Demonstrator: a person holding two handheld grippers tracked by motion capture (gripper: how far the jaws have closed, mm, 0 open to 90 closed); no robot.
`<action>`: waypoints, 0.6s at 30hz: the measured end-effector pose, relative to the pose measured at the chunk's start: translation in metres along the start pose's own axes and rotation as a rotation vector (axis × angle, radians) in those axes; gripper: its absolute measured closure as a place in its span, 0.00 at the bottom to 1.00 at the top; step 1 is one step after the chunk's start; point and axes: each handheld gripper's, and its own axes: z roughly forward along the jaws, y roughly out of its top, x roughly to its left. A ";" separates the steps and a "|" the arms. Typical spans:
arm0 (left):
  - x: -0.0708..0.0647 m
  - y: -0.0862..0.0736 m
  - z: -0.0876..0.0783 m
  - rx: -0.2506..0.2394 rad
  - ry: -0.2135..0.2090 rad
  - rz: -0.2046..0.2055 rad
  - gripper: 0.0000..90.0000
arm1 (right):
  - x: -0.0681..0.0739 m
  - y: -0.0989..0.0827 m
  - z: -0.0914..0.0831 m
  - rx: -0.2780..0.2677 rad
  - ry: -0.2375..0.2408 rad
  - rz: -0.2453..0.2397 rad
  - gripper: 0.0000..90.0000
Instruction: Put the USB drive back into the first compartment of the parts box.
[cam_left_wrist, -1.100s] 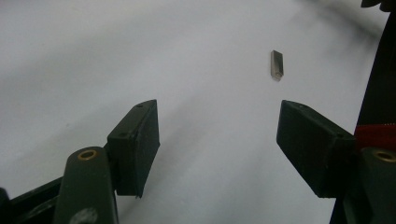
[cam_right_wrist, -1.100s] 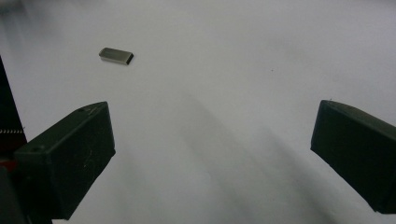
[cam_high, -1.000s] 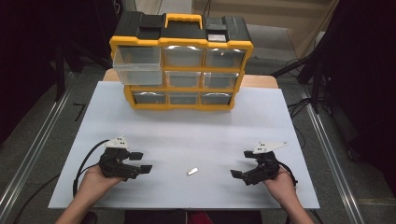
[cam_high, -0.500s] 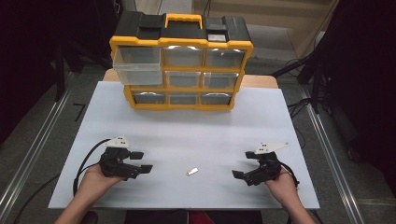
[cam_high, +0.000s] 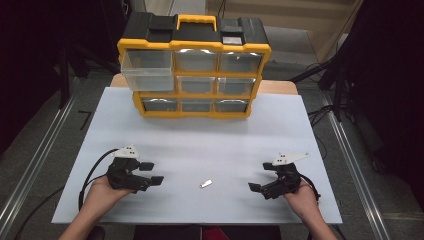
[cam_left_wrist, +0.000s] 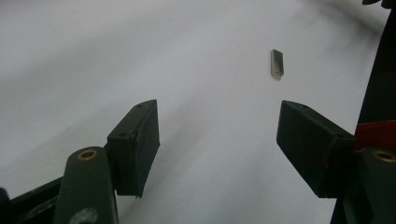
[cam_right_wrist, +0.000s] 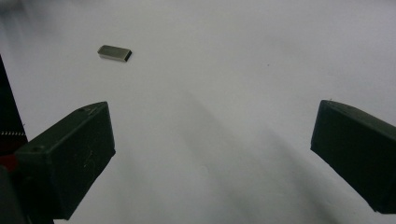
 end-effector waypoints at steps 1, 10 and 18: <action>-0.001 0.001 0.001 0.002 0.002 0.006 0.35 | 0.000 0.000 0.000 -0.004 -0.001 0.000 0.00; -0.007 0.011 0.009 0.020 -0.016 0.039 0.34 | -0.001 0.000 0.000 -0.004 -0.003 0.003 0.00; -0.013 0.026 0.018 0.035 -0.041 0.079 0.32 | 0.000 0.000 0.001 -0.001 -0.003 -0.003 0.00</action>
